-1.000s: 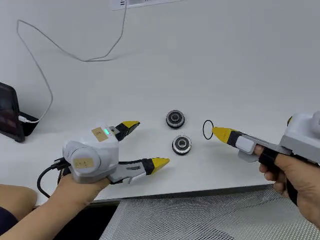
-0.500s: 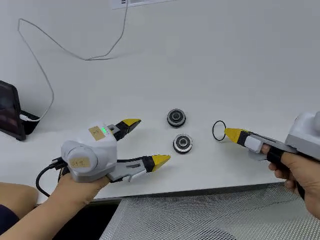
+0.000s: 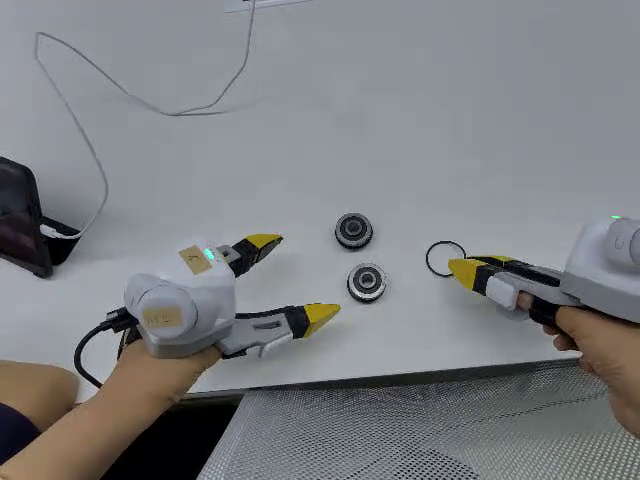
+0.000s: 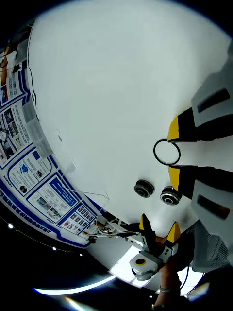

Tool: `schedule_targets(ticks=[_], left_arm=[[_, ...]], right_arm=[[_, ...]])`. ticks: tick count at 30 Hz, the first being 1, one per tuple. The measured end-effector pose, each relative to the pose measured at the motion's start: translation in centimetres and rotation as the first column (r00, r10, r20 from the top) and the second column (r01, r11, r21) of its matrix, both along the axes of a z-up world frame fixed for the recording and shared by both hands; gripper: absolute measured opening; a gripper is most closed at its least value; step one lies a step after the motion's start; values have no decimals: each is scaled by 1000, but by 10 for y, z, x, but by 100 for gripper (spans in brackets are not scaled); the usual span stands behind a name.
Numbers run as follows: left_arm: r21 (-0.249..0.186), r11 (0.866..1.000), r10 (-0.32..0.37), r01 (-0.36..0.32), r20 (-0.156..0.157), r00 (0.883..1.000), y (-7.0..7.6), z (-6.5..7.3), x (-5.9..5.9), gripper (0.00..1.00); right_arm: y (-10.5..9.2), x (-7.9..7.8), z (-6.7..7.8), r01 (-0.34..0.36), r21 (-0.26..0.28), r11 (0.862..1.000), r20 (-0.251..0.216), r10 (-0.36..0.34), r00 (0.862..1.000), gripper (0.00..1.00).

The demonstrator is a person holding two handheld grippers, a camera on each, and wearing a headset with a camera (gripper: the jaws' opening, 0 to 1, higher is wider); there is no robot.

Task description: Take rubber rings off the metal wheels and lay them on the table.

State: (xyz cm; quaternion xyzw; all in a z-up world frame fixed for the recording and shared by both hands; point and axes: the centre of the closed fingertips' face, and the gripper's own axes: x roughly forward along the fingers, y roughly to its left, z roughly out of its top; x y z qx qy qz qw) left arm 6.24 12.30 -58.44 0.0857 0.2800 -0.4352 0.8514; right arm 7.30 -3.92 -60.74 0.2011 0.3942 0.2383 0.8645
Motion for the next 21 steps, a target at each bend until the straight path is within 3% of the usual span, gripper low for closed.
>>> schedule_targets(ticks=[5,10,21], left_arm=[[-3,1000,-5,5,0,1000,-3,1,1,64],[-13,1000,-16,16,4,1000,-9,3,1,61],[-30,997,-66,66,14,998,-28,9,1,47]], right_arm=[[-1,-1,4,-6,-4,1000,23,6,1000,21],[23,-9,14,-99,36,994,59,97,994,21],[54,-17,14,-163,74,984,49,159,986,17]])
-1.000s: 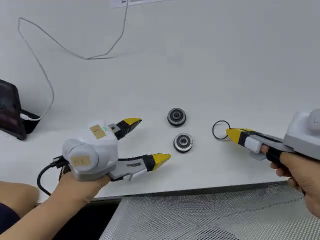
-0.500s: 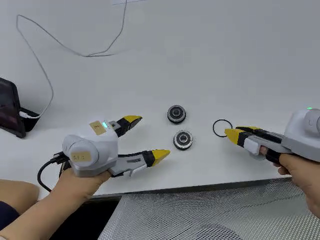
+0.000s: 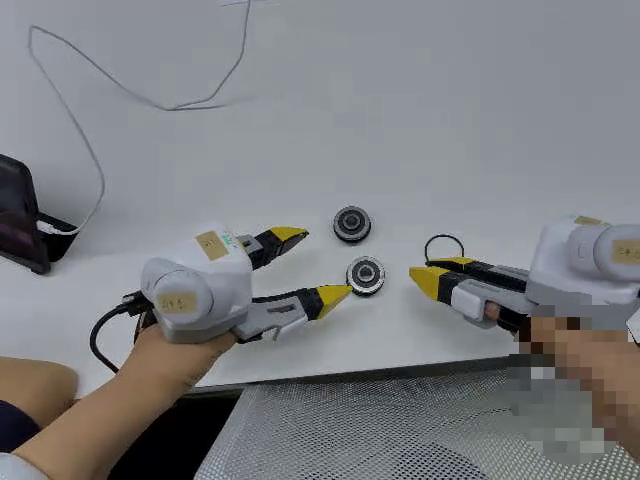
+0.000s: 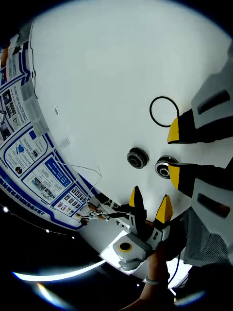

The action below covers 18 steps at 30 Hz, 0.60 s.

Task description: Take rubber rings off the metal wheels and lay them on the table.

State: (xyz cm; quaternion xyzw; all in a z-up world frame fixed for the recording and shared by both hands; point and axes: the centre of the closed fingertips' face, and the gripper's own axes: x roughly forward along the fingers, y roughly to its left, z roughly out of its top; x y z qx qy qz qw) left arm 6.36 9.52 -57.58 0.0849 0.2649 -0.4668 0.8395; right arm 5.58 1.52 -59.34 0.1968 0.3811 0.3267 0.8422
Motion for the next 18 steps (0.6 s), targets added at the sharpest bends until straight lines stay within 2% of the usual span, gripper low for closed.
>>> schedule_targets(ticks=[7,10,18], left_arm=[[7,999,-47,47,2,999,-14,0,-1,39],[8,998,-70,70,12,997,-20,1,-3,36],[54,989,-137,137,14,990,-31,-9,-8,25]], right_arm=[[13,-2,-2,-20,18,1000,-15,20,1000,14],[17,-2,-3,-22,26,999,-20,23,1000,13],[24,-5,-4,-25,46,999,-36,27,999,12]])
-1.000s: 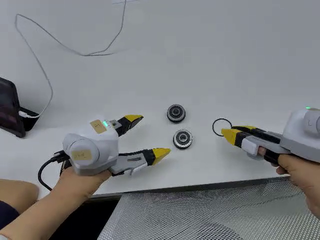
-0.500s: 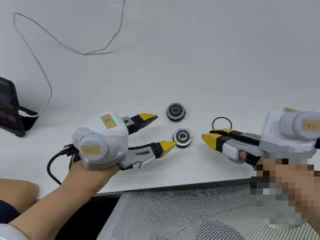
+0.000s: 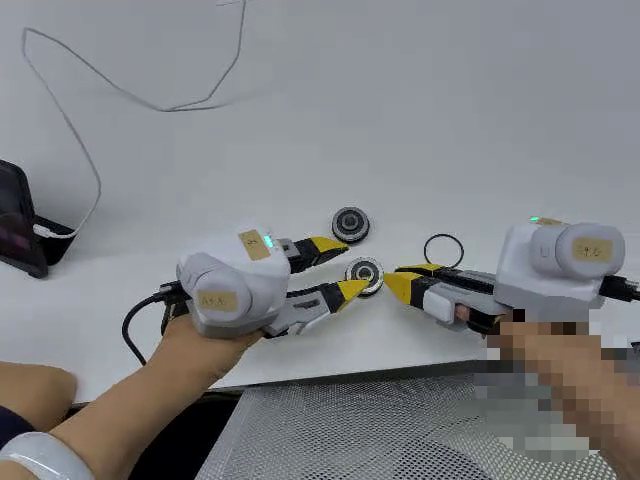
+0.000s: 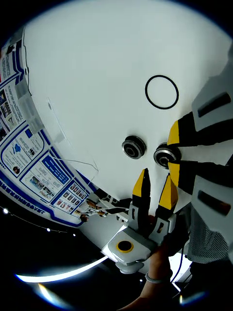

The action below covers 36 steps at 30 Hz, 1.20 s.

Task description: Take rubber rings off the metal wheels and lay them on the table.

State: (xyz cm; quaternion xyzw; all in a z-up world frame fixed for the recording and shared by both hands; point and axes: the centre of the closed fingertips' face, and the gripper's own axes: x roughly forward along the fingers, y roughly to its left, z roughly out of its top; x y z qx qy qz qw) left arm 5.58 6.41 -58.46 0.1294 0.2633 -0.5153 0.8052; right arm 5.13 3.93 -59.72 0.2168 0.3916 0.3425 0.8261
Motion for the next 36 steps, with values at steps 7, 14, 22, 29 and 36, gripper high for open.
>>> schedule_targets(ticks=[7,14,22,29,36], left_arm=[[65,997,-52,51,14,999,-2,-12,-2,20],[78,994,-83,81,22,996,-6,-15,-2,16],[97,990,-100,98,18,995,-7,-19,-2,16],[101,989,-110,108,19,994,-3,-18,-4,14],[97,990,-109,106,20,994,-3,-18,-3,14]], right_arm=[[2,-1,-2,6,11,1000,-10,-6,1000,11],[2,0,-3,5,13,1000,-11,-5,1000,11],[2,1,-4,8,18,1000,-19,-7,1000,12],[6,0,-7,14,37,999,-41,-13,999,13],[7,2,-10,63,96,993,-91,-54,994,16]])
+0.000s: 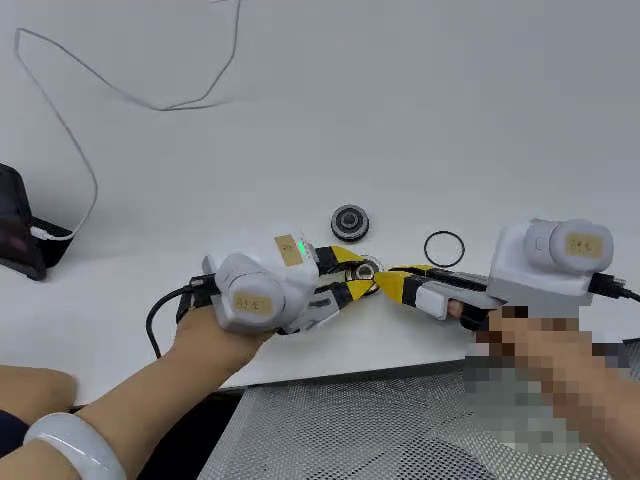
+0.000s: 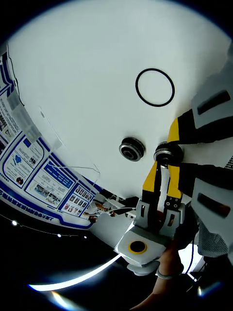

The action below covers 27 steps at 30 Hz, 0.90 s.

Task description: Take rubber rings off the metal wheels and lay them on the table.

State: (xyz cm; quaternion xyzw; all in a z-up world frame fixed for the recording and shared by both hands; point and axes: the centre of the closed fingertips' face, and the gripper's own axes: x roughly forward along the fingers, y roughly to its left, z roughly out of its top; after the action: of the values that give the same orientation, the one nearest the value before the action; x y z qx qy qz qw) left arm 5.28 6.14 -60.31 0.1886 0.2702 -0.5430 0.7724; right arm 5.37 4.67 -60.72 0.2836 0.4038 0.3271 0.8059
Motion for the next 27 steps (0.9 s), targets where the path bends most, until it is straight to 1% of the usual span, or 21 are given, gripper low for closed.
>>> schedule_targets(ticks=[2,4,9,11,13,14,16,18,20,22,25,26,27], left_arm=[[-1,1000,1,-1,-1,1000,-1,0,0,13],[-2,1000,3,-3,-1,1000,-1,0,1,13],[-6,1000,7,-7,-2,1000,-1,0,2,13],[-7,1000,9,-9,-3,1000,-1,-1,2,13],[-8,1000,12,-12,-5,1000,-2,0,2,13],[-10,1000,13,-13,-6,1000,-2,-1,2,13],[-9,1000,14,-14,-6,1000,-2,-1,2,13],[-8,1000,14,-14,-6,1000,-2,-1,2,13],[-8,1000,15,-15,-8,1000,-3,-1,2,13],[-8,1000,14,-14,-7,1000,-3,-1,2,13],[-9,1000,16,-16,-8,1000,-3,-1,2,13],[-9,1000,18,-18,-7,1000,-3,-1,2,13],[-11,1000,20,-20,-10,1000,-3,-1,2,13]], right_arm=[[1,0,0,9,15,1000,-11,-9,1000,16],[2,1,-1,15,17,1000,-17,-14,1000,16],[4,0,-3,30,41,999,-43,-29,999,17],[4,0,-3,34,47,998,-48,-32,998,17],[4,1,-3,50,64,997,-60,-46,997,17],[5,0,-1,56,90,994,-79,-49,996,16],[4,1,-1,66,98,993,-85,-58,995,15],[2,1,0,61,90,994,-81,-54,995,14],[0,1,0,61,93,994,-83,-54,995,13],[0,1,-2,60,89,994,-83,-52,995,11],[3,0,-5,51,106,993,-100,-41,994,11],[2,1,-5,60,107,992,-98,-49,994,11],[2,1,-5,63,114,991,-107,-51,993,11]])
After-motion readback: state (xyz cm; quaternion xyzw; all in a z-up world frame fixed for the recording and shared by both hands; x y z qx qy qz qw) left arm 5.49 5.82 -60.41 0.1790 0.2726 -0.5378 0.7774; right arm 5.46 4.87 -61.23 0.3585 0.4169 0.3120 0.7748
